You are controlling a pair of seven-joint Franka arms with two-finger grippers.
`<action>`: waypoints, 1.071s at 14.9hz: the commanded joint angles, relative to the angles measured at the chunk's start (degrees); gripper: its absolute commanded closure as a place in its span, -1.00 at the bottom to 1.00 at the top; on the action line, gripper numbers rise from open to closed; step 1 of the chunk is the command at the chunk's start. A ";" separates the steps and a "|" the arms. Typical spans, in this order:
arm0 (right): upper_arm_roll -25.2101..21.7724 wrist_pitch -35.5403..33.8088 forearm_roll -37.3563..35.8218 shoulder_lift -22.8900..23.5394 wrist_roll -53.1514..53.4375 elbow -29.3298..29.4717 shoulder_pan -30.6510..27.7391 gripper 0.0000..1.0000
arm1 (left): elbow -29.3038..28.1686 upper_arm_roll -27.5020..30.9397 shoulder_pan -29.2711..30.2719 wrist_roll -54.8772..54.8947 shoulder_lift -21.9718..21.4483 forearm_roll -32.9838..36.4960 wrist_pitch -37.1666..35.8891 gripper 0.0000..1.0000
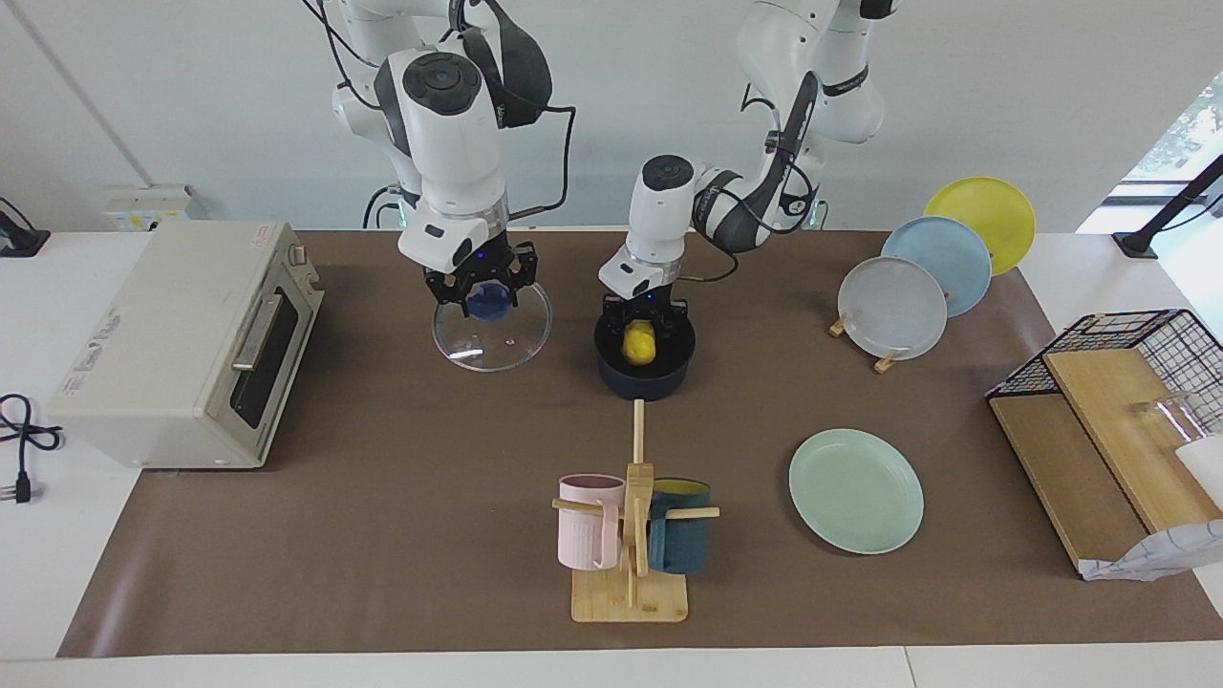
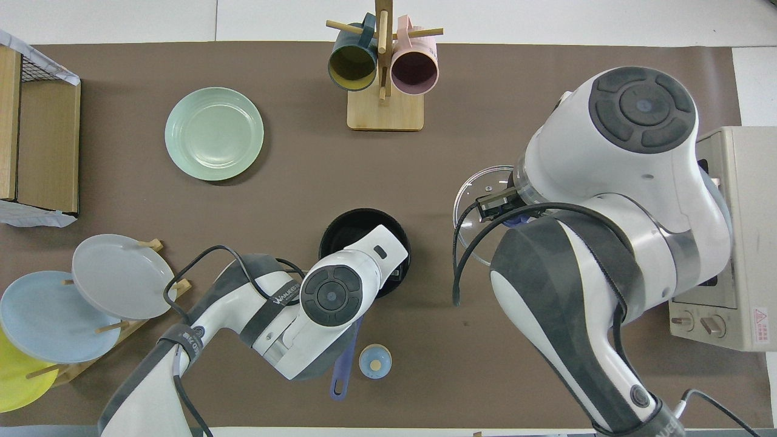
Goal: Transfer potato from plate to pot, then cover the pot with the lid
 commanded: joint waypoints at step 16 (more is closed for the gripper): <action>2.53 14.51 -0.26 8.10 28.44 2.15 17.23 1.00 | 31.24 0.59 34.45 37.49 -8.82 -7.58 -51.28 -1.00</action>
